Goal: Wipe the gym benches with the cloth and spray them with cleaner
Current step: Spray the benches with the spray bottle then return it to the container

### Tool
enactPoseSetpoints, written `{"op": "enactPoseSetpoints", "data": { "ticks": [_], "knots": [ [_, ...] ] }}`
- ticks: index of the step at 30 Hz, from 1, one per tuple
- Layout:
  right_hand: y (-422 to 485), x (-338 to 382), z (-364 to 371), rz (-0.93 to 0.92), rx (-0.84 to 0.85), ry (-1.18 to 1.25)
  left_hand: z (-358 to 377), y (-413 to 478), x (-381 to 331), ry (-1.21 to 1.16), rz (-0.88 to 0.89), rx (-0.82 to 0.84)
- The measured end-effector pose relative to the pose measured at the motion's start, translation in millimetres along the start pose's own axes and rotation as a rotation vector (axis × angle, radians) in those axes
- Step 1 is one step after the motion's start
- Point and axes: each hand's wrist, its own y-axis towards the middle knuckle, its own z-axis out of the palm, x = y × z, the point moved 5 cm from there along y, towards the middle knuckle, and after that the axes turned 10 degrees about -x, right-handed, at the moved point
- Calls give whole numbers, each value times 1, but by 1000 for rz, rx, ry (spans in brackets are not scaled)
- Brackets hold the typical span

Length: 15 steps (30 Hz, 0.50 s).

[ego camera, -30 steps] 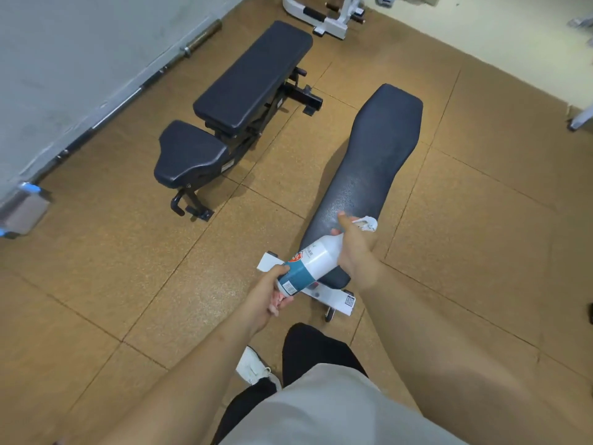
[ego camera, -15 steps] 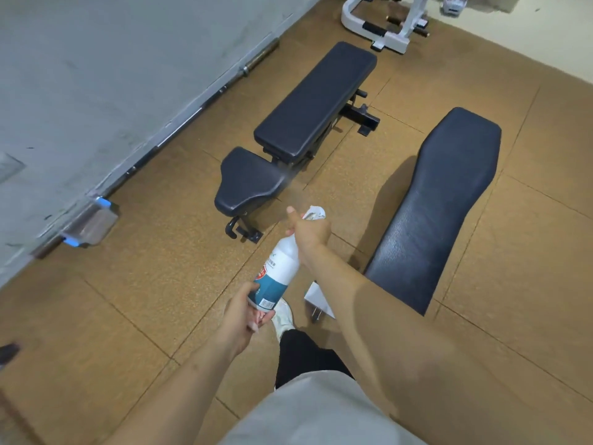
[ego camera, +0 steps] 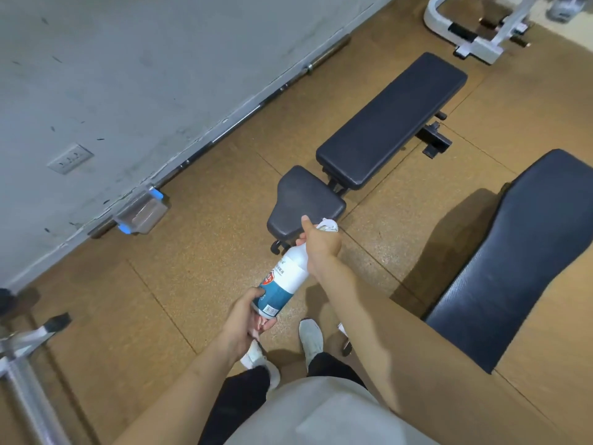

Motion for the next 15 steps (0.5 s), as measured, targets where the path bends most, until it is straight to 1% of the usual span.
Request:
{"op": "enactPoseSetpoints", "data": {
  "ticks": [3,6,11,13,15],
  "knots": [
    [-3,8,50,-66,73,-22,-21,22,-24,-85,-42,-41],
    [-14,14,110,-122,205,-96,-48,46,-55,-159,-56,-44],
    [-45,30,219,-283,335,-418,-114,90,-129,-255,-30,-42],
    [-66,39,262,-331,424,-473,-148,108,-159,-247,-17,-41],
    [-87,46,306,-440,496,-538,-184,118,-193,-221,19,-44]
  ]
}}
